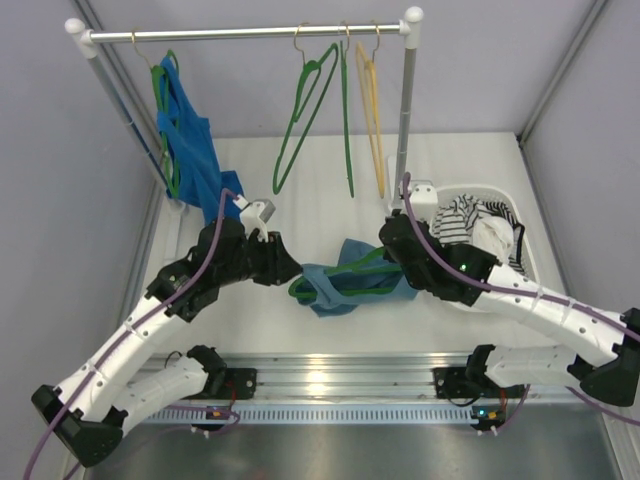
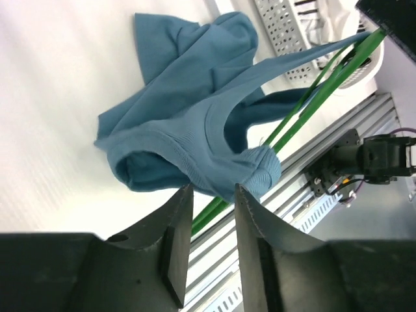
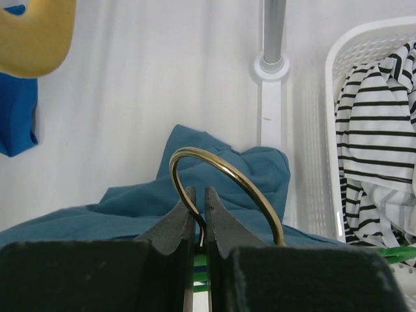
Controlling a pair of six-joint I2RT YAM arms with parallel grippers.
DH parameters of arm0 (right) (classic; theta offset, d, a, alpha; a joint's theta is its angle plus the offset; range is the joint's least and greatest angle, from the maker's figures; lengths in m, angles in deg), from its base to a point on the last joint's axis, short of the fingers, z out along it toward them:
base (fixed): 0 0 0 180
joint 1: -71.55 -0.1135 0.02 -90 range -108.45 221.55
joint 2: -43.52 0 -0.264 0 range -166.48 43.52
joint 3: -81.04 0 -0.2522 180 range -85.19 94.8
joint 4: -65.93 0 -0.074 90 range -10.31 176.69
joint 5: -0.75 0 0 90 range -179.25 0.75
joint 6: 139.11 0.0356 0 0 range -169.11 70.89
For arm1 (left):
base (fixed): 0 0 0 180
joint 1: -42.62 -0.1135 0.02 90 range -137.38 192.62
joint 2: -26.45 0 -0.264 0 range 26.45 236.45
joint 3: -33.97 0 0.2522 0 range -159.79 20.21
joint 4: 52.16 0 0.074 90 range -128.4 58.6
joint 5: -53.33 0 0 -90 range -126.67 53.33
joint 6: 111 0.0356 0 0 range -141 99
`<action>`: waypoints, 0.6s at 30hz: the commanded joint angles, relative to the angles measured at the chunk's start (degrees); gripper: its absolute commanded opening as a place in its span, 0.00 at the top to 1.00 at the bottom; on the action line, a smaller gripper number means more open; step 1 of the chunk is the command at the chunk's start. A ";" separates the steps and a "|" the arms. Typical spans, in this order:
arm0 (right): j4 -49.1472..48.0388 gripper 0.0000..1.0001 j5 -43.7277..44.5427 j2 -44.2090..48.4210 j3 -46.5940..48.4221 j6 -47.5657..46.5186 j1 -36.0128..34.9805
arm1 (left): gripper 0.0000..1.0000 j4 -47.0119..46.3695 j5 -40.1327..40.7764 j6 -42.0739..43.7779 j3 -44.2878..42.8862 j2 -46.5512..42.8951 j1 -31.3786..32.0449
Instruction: Place the tank top on the hanger
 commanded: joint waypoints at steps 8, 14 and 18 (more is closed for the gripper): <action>-0.89 1.00 -0.24 -1.34 0.64 0.76 0.34 | 0.56 5.29 -1.92 7.33 -5.82 0.64 -0.21; -0.46 1.00 -1.03 -2.48 1.08 0.23 0.34 | 0.57 5.64 -6.21 11.73 -8.99 4.50 -0.21; -0.54 1.00 -1.38 -2.92 1.08 -0.04 0.34 | 0.58 5.56 -7.99 13.84 -9.35 6.97 1.18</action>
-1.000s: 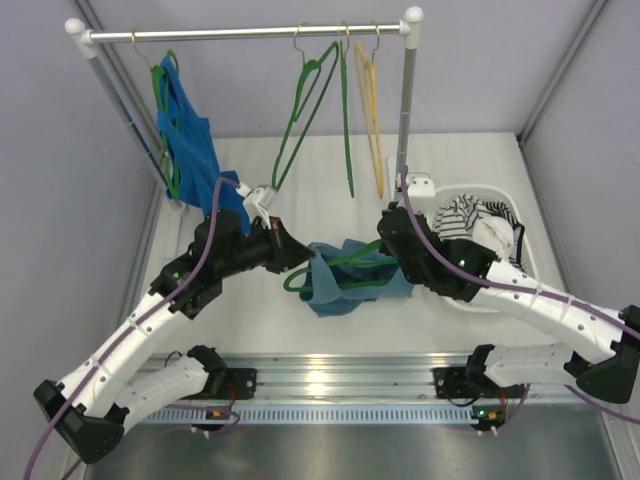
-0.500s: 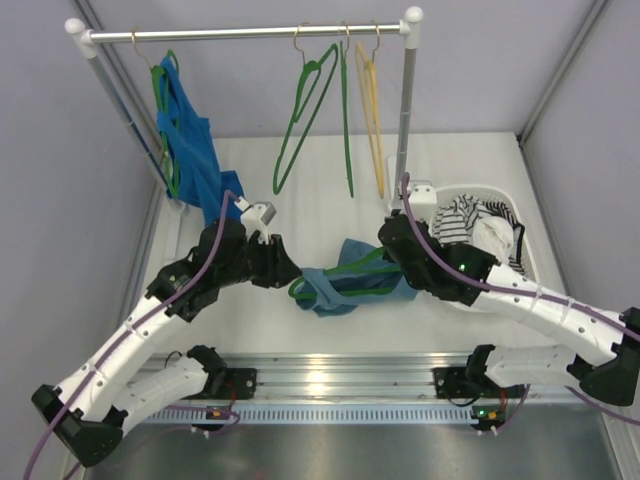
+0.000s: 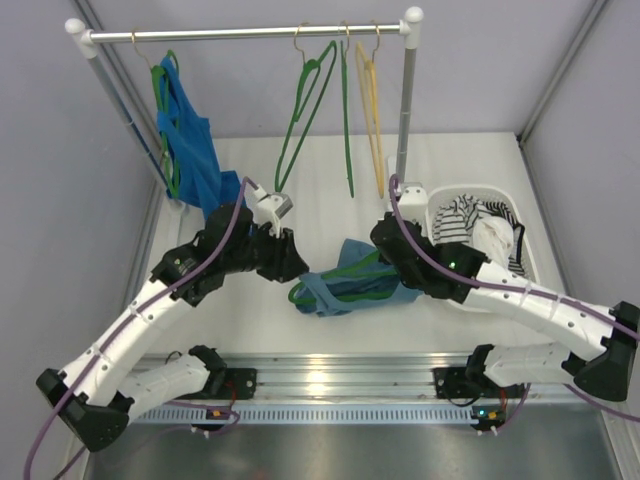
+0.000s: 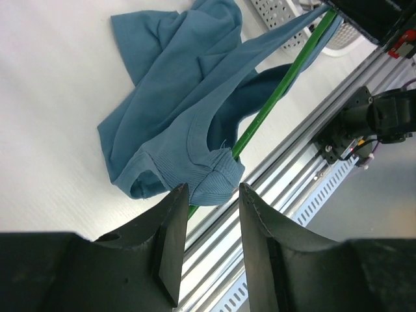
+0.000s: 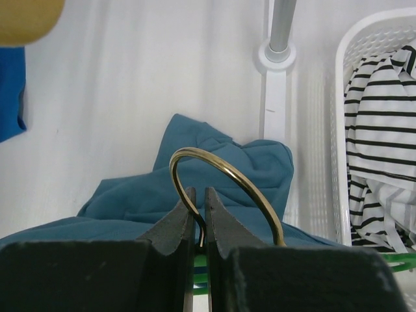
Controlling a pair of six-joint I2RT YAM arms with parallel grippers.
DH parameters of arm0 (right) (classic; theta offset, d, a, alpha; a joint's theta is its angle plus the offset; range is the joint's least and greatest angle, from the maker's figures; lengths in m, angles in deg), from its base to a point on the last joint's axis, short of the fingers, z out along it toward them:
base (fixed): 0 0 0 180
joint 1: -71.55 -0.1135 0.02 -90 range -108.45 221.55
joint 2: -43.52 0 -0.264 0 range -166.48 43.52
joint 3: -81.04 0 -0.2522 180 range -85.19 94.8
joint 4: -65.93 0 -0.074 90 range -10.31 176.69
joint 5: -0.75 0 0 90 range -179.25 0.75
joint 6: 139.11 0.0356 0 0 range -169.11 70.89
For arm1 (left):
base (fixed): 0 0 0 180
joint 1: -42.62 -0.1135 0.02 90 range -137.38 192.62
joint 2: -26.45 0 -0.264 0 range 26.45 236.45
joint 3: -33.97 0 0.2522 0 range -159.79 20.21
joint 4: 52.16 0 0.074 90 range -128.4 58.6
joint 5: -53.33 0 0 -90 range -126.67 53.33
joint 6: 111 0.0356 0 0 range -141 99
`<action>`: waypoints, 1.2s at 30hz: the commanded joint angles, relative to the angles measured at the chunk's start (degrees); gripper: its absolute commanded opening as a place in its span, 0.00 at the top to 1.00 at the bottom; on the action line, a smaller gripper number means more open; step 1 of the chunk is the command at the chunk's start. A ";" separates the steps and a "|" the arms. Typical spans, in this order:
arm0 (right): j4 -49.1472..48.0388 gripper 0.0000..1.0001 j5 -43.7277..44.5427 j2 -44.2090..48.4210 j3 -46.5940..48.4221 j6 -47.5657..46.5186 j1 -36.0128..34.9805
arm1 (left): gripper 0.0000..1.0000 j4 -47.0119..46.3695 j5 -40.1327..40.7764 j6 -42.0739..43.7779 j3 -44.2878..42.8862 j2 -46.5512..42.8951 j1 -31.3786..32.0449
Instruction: Place the tank top on the hanger
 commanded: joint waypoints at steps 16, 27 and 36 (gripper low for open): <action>-0.91 1.00 -0.57 -1.11 1.08 0.01 0.34 | 0.59 -0.87 4.86 8.25 -1.50 7.78 7.98; -0.92 1.00 -0.75 -1.20 0.99 0.09 0.25 | 0.60 -0.96 12.42 10.45 -3.00 10.43 12.38; -0.83 1.00 -1.10 -1.99 0.90 -0.08 0.25 | 0.91 -2.54 12.25 11.33 -3.26 10.34 13.08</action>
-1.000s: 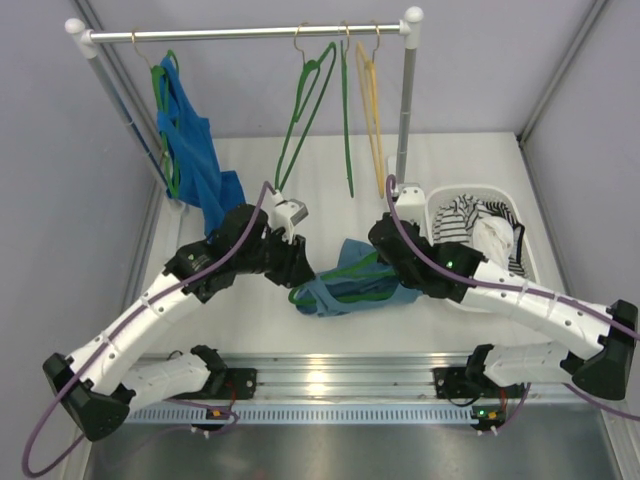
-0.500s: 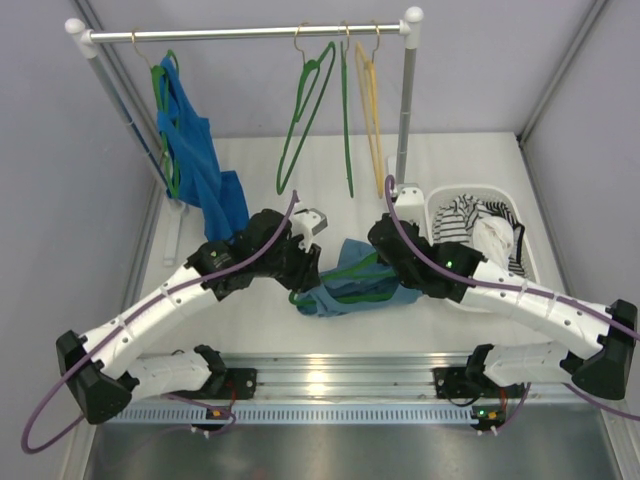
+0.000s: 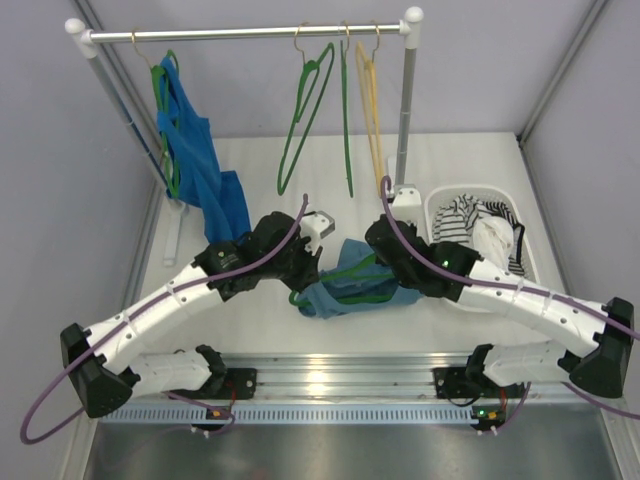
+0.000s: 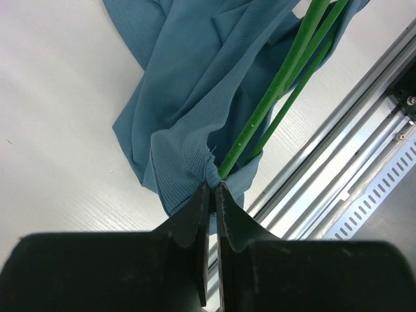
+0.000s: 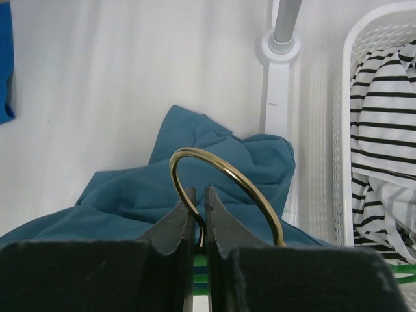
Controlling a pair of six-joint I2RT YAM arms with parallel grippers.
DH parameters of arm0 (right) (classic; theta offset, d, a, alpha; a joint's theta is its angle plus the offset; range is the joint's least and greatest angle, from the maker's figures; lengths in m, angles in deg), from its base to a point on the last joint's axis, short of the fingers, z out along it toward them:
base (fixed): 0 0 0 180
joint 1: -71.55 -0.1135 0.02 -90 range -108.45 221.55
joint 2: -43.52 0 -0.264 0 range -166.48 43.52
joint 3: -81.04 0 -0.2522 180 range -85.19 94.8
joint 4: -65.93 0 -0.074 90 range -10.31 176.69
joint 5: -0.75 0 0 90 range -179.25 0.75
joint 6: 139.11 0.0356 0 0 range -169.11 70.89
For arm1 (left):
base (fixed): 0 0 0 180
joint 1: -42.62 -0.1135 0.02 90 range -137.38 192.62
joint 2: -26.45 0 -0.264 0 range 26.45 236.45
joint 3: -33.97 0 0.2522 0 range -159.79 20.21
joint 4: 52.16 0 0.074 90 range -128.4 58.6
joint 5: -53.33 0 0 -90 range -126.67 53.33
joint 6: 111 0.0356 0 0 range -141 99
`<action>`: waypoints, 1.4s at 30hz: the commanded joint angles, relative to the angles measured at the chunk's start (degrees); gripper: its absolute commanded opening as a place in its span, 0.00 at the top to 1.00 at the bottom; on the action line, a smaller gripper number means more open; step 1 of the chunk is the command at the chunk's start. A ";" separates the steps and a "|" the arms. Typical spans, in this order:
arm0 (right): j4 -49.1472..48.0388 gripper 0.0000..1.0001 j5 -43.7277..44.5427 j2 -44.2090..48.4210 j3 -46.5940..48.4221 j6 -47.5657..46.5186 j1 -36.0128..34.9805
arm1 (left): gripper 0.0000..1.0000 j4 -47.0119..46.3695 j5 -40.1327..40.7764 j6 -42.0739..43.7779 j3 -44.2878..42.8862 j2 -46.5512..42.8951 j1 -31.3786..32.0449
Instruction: Place the tank top on the hanger
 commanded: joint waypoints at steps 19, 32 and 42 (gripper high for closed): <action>-1.86 1.00 -0.69 -0.77 2.57 -0.43 0.25 | 0.97 -10.19 -4.39 -1.29 -5.59 0.51 0.23; -0.63 1.00 0.36 0.98 5.65 -1.75 -0.01 | 0.66 -8.17 -5.09 -0.24 -10.60 1.48 0.23; 0.78 1.00 2.13 0.63 11.18 -4.39 -0.01 | 0.52 -0.88 0.96 3.27 -16.30 -0.55 0.23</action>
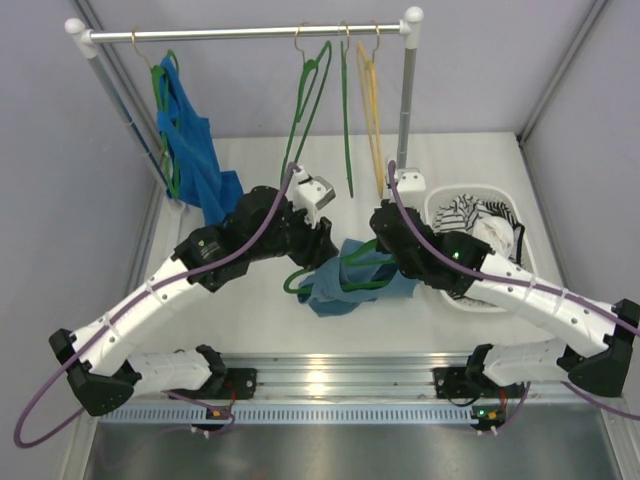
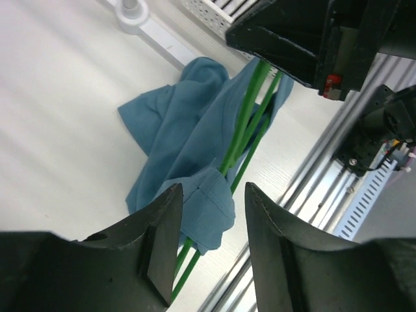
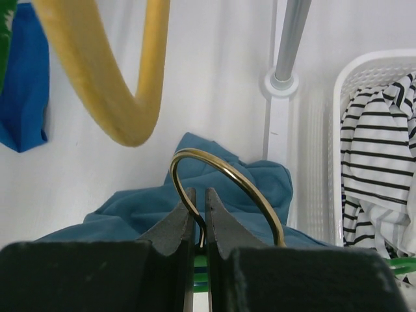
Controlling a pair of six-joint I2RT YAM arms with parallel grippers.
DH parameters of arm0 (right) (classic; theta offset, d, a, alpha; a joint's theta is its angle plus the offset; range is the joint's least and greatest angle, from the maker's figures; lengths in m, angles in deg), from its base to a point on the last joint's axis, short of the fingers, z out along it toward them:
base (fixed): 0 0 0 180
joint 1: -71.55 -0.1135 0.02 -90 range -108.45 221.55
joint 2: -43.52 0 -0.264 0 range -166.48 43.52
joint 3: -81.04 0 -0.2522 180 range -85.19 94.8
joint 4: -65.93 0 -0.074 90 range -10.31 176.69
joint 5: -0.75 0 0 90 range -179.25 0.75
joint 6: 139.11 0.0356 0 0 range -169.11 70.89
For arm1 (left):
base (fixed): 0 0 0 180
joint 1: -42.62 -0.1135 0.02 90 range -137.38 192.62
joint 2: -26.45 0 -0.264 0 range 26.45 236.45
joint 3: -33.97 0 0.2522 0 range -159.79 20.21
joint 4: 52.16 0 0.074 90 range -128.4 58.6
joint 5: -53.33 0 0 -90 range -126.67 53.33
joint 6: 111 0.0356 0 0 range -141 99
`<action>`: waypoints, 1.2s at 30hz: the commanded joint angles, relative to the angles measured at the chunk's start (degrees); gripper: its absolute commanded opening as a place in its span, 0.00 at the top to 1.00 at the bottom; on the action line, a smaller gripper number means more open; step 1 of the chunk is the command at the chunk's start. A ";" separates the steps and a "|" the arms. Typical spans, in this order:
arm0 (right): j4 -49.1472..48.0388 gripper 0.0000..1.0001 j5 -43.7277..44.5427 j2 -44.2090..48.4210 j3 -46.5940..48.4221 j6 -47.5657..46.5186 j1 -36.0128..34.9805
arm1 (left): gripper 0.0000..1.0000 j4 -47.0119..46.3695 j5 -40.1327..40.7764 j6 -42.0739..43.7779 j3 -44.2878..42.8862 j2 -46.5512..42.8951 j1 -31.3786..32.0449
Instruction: Place the tank top on the hanger
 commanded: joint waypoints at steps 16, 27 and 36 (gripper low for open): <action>0.46 1.00 -2.77 3.29 14.93 -12.60 -0.43 | 0.42 11.17 2.90 6.93 -14.53 -0.93 0.03; 5.56 1.00 -6.11 -1.19 30.14 -18.76 -2.45 | 0.37 10.38 -0.45 8.42 -22.97 -0.06 0.03; 3.89 1.00 -5.84 -0.49 25.84 -18.23 -4.74 | 0.38 7.93 -8.96 8.60 -14.81 -2.16 0.03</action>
